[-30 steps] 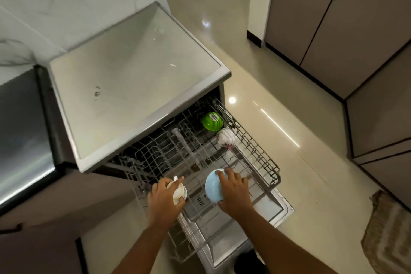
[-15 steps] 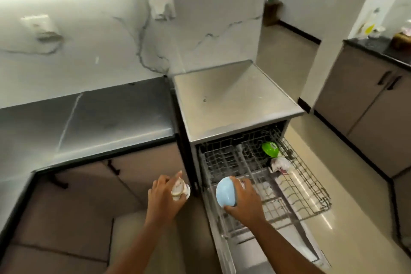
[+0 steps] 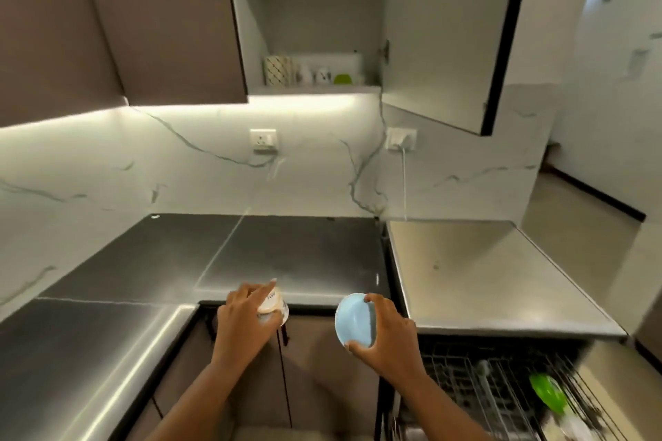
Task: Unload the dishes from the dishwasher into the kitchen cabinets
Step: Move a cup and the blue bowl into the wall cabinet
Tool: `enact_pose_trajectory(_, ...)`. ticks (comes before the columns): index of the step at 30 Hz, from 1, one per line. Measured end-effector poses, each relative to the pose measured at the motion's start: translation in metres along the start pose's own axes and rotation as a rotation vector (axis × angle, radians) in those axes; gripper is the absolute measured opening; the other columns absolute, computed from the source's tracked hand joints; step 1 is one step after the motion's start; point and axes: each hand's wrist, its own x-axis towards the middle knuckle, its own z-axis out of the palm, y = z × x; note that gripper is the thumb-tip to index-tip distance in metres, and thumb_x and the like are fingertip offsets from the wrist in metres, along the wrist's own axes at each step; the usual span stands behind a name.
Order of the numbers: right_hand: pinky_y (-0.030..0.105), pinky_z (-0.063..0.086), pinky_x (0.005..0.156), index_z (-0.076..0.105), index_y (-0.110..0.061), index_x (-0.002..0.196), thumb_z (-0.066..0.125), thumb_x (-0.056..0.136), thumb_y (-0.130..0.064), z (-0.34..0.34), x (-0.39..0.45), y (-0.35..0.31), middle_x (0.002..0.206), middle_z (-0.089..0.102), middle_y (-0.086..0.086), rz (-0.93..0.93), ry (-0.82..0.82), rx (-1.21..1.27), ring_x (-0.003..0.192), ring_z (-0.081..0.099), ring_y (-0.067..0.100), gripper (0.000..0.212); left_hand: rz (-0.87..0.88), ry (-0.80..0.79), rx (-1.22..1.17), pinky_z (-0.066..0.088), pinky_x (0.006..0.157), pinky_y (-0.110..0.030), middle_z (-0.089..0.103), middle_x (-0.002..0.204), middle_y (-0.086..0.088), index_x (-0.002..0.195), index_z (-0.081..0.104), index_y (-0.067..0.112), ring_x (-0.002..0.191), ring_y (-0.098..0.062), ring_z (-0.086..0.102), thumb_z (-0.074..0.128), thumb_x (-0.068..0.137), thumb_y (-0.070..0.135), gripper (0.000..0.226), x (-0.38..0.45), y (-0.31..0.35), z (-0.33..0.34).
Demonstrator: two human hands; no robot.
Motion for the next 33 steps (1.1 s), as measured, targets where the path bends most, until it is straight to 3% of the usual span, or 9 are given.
enact_pose_trajectory(4,0.033,0.041,0.088,0.040,-0.038,0.133,0.063,0.062,-0.069,-0.019,0.063,-0.031,0.132,0.049,-0.018,-0.124,0.106,-0.041,0.110,0.056,0.008,0.082,0.031,0.059,-0.155,0.054,0.083,-0.031,0.055,0.107,0.006,0.130,0.062,0.028,0.095,-0.012,0.059,0.084,0.073,0.024,0.061,0.052,0.006,-0.035)
enact_pose_trajectory(10,0.040,0.047,0.085,0.042,-0.042,0.130,0.065,0.060,-0.066,-0.040,0.165,-0.055,0.126,0.053,-0.015,-0.216,0.280,-0.099,0.110,0.058,0.015,0.077,0.065,0.153,-0.215,0.040,0.076,-0.003,0.054,0.108,0.000,0.122,0.068,0.019,0.096,-0.018,0.062,0.084,0.071,0.015,0.053,0.145,0.029,-0.058)
enact_pose_trajectory(12,0.042,0.047,0.087,0.041,-0.043,0.132,0.065,0.061,-0.066,-0.047,0.198,-0.055,0.128,0.053,-0.012,-0.236,0.320,-0.114,0.111,0.058,0.017,0.078,0.092,0.182,-0.212,0.048,0.084,-0.013,0.055,0.111,0.002,0.122,0.066,0.023,0.099,-0.017,0.062,0.082,0.070,0.028,0.055,0.180,0.037,-0.060)
enact_pose_trajectory(14,0.043,0.048,0.088,0.039,-0.042,0.134,0.065,0.062,-0.068,-0.053,0.236,-0.052,0.132,0.052,-0.008,-0.263,0.368,-0.130,0.112,0.058,0.019,0.080,0.125,0.222,-0.205,0.053,0.092,-0.039,0.057,0.114,0.006,0.123,0.064,0.029,0.102,-0.018,0.063,0.073,0.066,0.046,0.060,0.220,0.045,-0.060)
enact_pose_trajectory(16,0.043,0.049,0.090,0.038,-0.041,0.136,0.067,0.064,-0.068,-0.063,0.277,-0.051,0.137,0.049,-0.003,-0.281,0.415,-0.117,0.115,0.057,0.020,0.082,0.148,0.249,-0.222,0.051,0.095,-0.049,0.059,0.118,0.003,0.124,0.063,0.028,0.108,-0.020,0.062,0.077,0.067,0.044,0.061,0.262,0.054,-0.060)
enact_pose_trajectory(19,0.044,0.056,0.087,0.046,-0.033,0.138,0.069,0.065,-0.070,-0.081,0.334,-0.051,0.139,0.049,0.003,-0.329,0.501,-0.071,0.115,0.058,0.021,0.085,0.176,0.257,-0.235,0.050,0.096,-0.049,0.059,0.120,0.002,0.128,0.062,0.025,0.111,-0.021,0.060,0.083,0.073,0.035,0.060,0.318,0.067,-0.063)
enact_pose_trajectory(24,0.041,0.057,0.085,0.052,-0.025,0.139,0.067,0.065,-0.073,-0.108,0.414,-0.059,0.135,0.052,0.005,-0.362,0.551,-0.031,0.115,0.056,0.020,0.089,0.222,0.316,-0.224,0.050,0.093,-0.046,0.063,0.114,0.006,0.127,0.064,0.025,0.102,-0.015,0.062,0.081,0.075,0.043,0.057,0.391,0.081,-0.071)
enact_pose_trajectory(29,0.038,0.049,0.088,0.045,-0.029,0.141,0.069,0.064,-0.070,-0.125,0.464,-0.082,0.135,0.051,0.001,-0.373,0.561,-0.069,0.113,0.055,0.020,0.090,0.226,0.349,-0.203,0.053,0.081,-0.029,0.063,0.110,0.008,0.124,0.065,0.022,0.092,-0.012,0.063,0.082,0.073,0.045,0.058,0.450,0.094,-0.083)
enact_pose_trajectory(33,0.037,0.046,0.084,0.050,-0.025,0.135,0.070,0.065,-0.067,-0.132,0.497,-0.093,0.130,0.055,0.000,-0.369,0.618,-0.021,0.109,0.057,0.021,0.085,0.252,0.370,-0.141,0.053,0.087,-0.045,0.066,0.113,0.004,0.120,0.067,0.027,0.094,-0.017,0.064,0.077,0.073,0.056,0.056,0.497,0.101,-0.086)
